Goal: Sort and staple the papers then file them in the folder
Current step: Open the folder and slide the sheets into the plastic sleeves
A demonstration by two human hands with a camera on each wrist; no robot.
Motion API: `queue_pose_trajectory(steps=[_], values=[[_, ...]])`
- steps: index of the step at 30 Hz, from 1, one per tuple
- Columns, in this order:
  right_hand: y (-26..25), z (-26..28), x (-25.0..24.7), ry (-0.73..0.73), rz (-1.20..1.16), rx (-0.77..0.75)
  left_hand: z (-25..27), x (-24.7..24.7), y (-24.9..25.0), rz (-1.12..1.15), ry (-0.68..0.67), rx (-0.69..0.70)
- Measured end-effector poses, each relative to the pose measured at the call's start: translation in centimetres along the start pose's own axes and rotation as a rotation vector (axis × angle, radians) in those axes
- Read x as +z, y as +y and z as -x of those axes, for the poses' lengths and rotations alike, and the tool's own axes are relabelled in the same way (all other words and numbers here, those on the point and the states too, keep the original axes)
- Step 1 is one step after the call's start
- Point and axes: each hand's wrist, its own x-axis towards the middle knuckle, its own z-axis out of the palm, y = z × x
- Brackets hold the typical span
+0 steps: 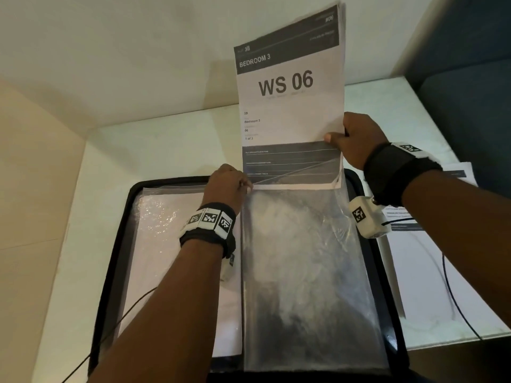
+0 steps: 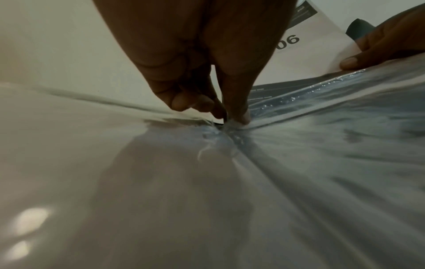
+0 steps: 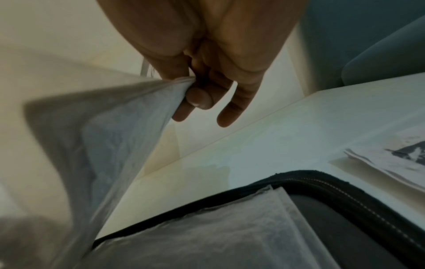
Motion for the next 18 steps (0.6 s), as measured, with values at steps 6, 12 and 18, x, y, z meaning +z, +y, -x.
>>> queue_pose_trajectory(steps=[6,12,18], values=[[0.1,0.4,0.1,-0.045,0.026,-0.003,-0.4,-0.4,-0.4,0.012,-0.1,-0.034],[0.3,0.9,-0.8,-0.182,0.052,-0.042,-0.3,0.1,0.1,-0.05,0.018,0.03],[-0.1,1.9,-1.0,-0.322,0.027,-0.016,0.5,1.3,4.5,-0.158,-0.043,0.145]])
